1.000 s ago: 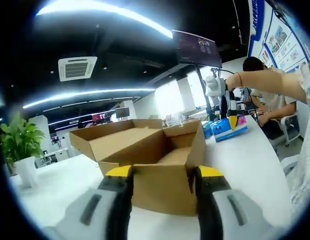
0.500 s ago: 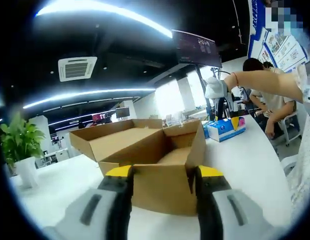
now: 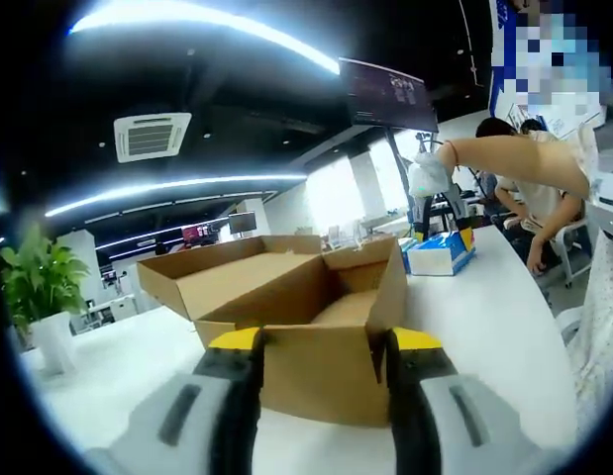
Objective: Operate the shoe box by opening the lid, removing the specified soft item, and placing it in the target area until the item is outside and the box remains undamaged.
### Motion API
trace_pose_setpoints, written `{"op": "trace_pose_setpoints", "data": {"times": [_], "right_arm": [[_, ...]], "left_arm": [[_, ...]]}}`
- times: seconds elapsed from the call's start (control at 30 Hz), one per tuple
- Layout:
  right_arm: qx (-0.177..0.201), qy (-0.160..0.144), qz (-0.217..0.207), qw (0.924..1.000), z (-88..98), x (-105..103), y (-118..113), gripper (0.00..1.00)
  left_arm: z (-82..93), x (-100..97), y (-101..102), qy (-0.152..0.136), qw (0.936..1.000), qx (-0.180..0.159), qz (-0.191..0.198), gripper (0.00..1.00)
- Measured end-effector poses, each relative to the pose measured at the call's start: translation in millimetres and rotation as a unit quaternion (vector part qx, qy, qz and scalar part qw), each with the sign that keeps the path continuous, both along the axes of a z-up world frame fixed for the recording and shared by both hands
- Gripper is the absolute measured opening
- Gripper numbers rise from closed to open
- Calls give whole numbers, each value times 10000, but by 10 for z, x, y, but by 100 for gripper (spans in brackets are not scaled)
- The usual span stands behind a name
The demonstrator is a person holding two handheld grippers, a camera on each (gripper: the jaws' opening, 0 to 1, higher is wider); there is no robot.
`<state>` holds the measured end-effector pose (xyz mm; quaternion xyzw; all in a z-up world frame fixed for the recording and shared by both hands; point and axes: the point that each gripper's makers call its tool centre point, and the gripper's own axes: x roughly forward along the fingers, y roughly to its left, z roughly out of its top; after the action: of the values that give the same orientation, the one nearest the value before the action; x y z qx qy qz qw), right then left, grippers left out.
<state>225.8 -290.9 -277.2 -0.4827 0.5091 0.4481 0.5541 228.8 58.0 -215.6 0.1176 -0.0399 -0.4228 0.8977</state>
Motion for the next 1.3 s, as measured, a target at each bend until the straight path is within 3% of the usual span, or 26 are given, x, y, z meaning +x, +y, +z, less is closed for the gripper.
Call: {"op": "trace_pose_setpoints", "data": {"times": [0.3,0.5,0.77,0.87,1.0,1.13,1.3], "right_arm": [[-33,-35,545,9985,3,71,-67,68],[377,-469,141,9981,89,145,-70,72],[694,-940,151,9930,222,111,-118,71],[953,-1312,280,9864,263,91,-102,65],[1532,-2000,135,9676,306,-48,-141,51],[1577,-2615,195,9520,331,-162,-171,38],[1520,-3130,103,9375,317,-244,-171,29]], "left_arm": [[-2,5,6,-5,10000,-3,-8,51],[-1,1,14,-7,10000,1,-9,51],[2,-10,15,-9,10000,8,-9,51],[2,-14,13,-12,10000,17,-5,51],[0,-20,2,-38,10000,57,7,51],[3,-20,-4,-36,10000,66,15,51],[6,-17,-6,-39,10000,75,21,51]]}}
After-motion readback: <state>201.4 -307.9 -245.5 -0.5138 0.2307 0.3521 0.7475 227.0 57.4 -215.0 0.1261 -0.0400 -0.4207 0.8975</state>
